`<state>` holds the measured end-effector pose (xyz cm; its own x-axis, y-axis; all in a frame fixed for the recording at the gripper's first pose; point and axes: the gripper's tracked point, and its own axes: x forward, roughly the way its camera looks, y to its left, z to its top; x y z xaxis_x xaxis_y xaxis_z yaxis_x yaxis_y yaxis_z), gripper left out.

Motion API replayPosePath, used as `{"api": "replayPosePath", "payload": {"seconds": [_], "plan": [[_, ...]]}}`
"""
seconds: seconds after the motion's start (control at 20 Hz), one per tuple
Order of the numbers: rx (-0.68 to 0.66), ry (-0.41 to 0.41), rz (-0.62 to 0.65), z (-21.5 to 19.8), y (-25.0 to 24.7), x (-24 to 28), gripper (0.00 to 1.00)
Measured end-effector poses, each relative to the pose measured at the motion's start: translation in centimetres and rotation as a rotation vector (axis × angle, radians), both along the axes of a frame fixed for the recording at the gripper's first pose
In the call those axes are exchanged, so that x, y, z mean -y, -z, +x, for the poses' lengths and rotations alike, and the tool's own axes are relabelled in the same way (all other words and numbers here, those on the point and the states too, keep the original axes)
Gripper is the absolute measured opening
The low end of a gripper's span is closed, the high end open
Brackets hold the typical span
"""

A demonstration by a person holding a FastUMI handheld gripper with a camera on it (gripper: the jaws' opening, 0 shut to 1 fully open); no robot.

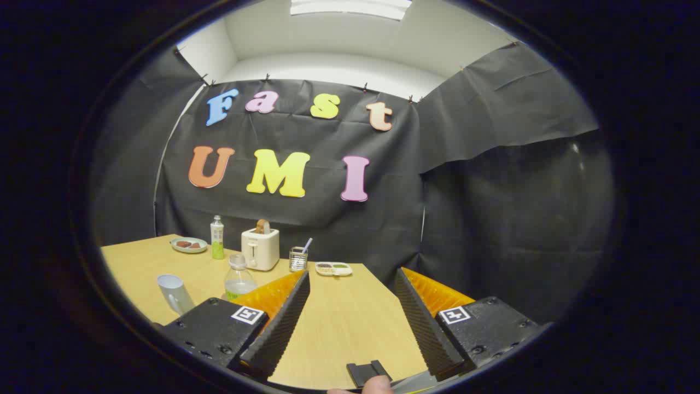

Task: Take the bottle from table, then pour the juice into the cup, finally place the bottle on the coaster

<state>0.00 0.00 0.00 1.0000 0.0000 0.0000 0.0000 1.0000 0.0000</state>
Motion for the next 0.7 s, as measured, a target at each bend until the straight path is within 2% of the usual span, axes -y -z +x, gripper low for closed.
{"api": "replayPosePath", "payload": {"seconds": [0.2,0.7], "plan": [[-0.038,-0.01,0.031,0.2,1.1,-0.1,1.0],[-0.023,-0.002,-0.012,0.0,1.2,-0.2,1.0]]}}
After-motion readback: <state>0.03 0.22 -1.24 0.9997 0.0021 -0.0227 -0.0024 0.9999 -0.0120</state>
